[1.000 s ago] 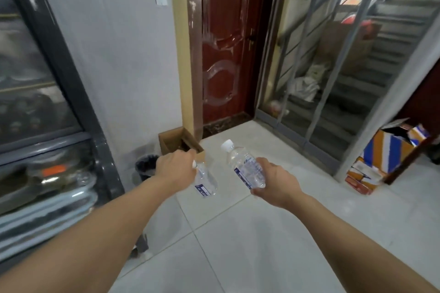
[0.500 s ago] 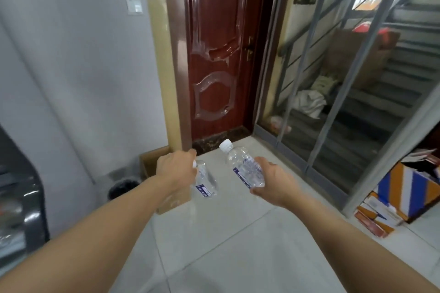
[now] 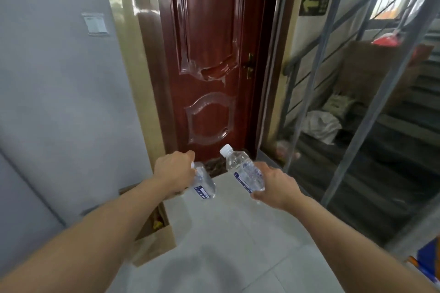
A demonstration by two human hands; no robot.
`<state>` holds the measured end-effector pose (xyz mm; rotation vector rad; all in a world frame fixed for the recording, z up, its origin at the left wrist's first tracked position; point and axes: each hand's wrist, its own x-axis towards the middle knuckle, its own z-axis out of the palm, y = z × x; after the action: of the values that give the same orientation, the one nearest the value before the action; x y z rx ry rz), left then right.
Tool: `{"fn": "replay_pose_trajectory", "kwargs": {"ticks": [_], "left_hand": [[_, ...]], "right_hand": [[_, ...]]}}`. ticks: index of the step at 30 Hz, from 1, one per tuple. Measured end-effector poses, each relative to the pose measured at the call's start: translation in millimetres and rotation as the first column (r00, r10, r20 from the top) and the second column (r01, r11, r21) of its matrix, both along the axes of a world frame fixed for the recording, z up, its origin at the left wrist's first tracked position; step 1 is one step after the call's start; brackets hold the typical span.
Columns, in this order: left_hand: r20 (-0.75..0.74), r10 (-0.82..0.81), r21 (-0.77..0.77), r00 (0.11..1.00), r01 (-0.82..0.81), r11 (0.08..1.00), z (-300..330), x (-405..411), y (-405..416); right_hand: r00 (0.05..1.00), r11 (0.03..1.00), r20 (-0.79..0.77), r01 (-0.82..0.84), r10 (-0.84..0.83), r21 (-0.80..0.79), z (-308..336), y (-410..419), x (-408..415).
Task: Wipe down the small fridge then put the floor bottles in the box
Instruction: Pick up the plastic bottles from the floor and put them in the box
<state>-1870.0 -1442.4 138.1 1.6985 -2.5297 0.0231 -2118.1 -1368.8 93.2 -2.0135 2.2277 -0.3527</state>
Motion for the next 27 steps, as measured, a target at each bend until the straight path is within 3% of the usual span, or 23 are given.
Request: {"fn": "replay_pose_trajectory", "kwargs": {"ticks": [7,11,18,27], "left_hand": [[0.036,0.267,-0.022,0.963,-0.266,0.964,-2,-67,-85],[0.083,0.327,-0.065,0.941,-0.322,0.945,5,-82,-120],[0.085,0.506,-0.070,0.859,-0.501,0.863,3,-66,-178],[-0.005,0.688,0.014,0.725,-0.688,0.725,-22,-5,-281]], "right_hand": [[0.972,0.971,0.015,-0.236,0.235,0.051,5,-145,-77],[0.939,0.935,0.018,-0.345,0.345,0.078,15,-211,-92],[0.853,0.850,0.090,-0.520,0.514,0.083,22,-312,-67],[0.754,0.751,-0.002,-0.655,0.657,0.082,27,-435,-3]]}}
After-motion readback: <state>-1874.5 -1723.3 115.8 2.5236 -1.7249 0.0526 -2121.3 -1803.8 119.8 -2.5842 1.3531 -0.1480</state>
